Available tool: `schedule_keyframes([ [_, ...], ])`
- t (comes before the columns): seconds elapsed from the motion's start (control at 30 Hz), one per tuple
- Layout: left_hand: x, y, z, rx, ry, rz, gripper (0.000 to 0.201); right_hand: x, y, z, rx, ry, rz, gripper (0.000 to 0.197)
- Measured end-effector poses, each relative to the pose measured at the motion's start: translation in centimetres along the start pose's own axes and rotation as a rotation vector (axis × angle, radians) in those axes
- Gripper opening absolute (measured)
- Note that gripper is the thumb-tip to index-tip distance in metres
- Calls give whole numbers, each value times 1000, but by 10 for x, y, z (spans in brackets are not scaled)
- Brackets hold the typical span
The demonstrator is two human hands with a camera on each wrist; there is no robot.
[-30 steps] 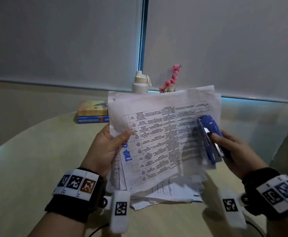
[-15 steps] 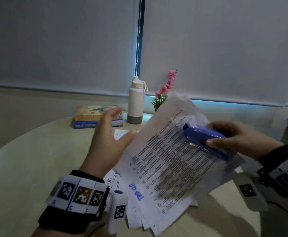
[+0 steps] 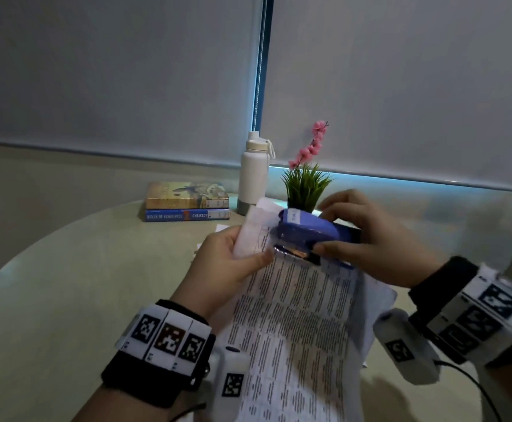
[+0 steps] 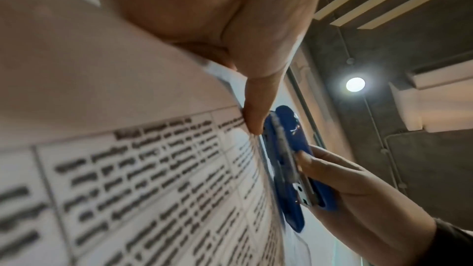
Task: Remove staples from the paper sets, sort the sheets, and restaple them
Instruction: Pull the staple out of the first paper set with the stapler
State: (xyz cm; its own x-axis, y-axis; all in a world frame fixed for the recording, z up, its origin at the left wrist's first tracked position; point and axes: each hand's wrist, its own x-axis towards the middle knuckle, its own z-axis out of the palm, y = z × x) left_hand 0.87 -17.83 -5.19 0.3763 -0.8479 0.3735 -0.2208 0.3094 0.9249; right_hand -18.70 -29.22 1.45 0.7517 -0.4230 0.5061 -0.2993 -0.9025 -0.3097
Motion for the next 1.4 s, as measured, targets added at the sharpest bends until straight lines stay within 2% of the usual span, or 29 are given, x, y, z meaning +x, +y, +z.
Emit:
schedule_keyframes([
  [0.07,-1,-7,0,-17,-17,-50,20,-1,-1,13,-78,108,-13,27],
  [0.13,-1,-11,-1,-20,-29,-85,18,-2,-4,24,-182,142,-67,28],
  [0.5,-2,-16,-1,-17,-59,-130,12,-1,-14,38,-370,109,-163,29],
  [0.73,0,-17,0,-59,-84,-144,14,-1,-14,35,-327,139,-147,33],
  [0.83,-2,-19,2,-49,-94,-142,17,-1,-18,36,-354,85,-184,33],
  [0.9,-3,-17,4,-67,-91,-141,19,-1,-20,36,-316,75,-145,32],
  [0.97,-3,-15,3,-86,-70,-145,16,-4,-23,39,-239,78,-38,29],
  [1.03,-3,-15,2,-91,-54,-143,14,-9,-25,46,-276,49,35,26],
  [1.13,-4,-18,3,-97,-49,-155,17,-14,-31,51,-481,60,-21,27],
  [1.2,-5,-17,5,-102,-56,-152,21,-13,-33,50,-525,88,-58,30],
  [1.3,-5,-14,4,-126,-81,-144,20,-15,-36,49,-444,108,2,27],
  [1.4,-3,-14,4,-99,-91,-104,21,-15,-39,51,-446,95,-11,32],
])
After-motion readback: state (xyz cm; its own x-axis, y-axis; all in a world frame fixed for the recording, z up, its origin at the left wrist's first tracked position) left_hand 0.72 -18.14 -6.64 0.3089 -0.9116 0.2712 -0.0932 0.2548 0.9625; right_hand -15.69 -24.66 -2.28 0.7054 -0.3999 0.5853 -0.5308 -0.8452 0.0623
